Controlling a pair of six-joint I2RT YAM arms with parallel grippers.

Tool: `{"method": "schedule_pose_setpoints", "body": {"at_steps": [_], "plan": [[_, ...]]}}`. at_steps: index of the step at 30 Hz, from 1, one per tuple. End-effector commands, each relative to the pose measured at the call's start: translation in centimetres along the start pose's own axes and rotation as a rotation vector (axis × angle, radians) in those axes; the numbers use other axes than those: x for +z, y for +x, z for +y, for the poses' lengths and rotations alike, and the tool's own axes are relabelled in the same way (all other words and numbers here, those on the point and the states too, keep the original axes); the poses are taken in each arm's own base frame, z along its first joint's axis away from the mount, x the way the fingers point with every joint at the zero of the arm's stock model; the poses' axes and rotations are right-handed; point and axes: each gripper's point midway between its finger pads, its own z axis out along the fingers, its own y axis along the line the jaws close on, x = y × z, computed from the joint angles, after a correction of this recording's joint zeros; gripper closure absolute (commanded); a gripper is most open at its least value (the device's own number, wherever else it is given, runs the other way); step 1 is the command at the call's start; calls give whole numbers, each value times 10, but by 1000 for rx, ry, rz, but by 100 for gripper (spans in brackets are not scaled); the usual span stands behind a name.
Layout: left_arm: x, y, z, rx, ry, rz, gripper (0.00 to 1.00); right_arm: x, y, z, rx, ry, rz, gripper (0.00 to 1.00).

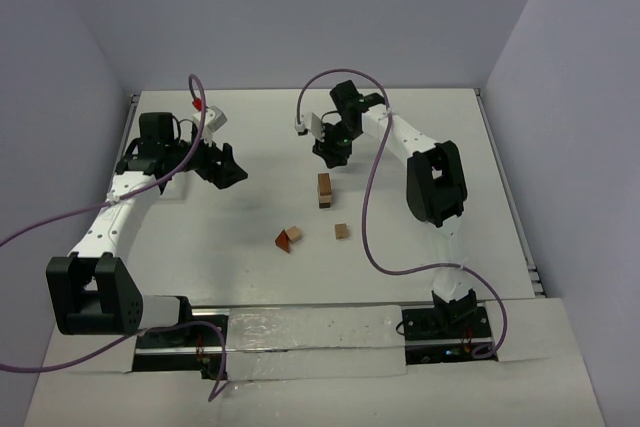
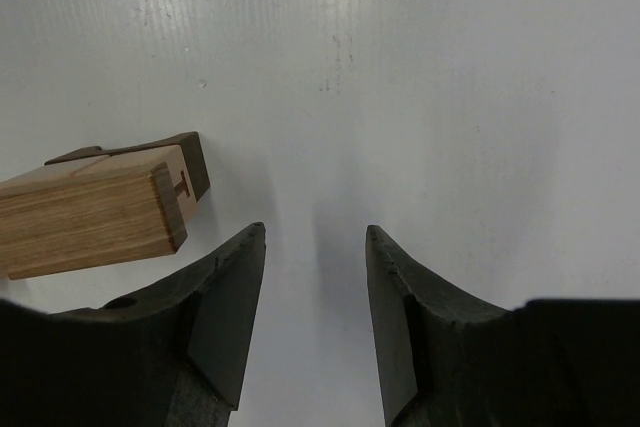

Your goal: Build the wood block tower

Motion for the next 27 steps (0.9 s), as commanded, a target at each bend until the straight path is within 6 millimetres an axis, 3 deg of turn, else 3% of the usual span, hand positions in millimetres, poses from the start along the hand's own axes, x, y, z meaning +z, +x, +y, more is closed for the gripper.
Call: {"method": "schedule_pose_setpoints", "body": {"at_steps": [1, 27], "plan": [[0, -17, -2, 37, 14, -48, 2, -11, -18, 10, -31, -18, -32, 49], [1, -15, -3, 34, 14, -46, 2, -13, -19, 17, -43, -27, -26, 42]]}}
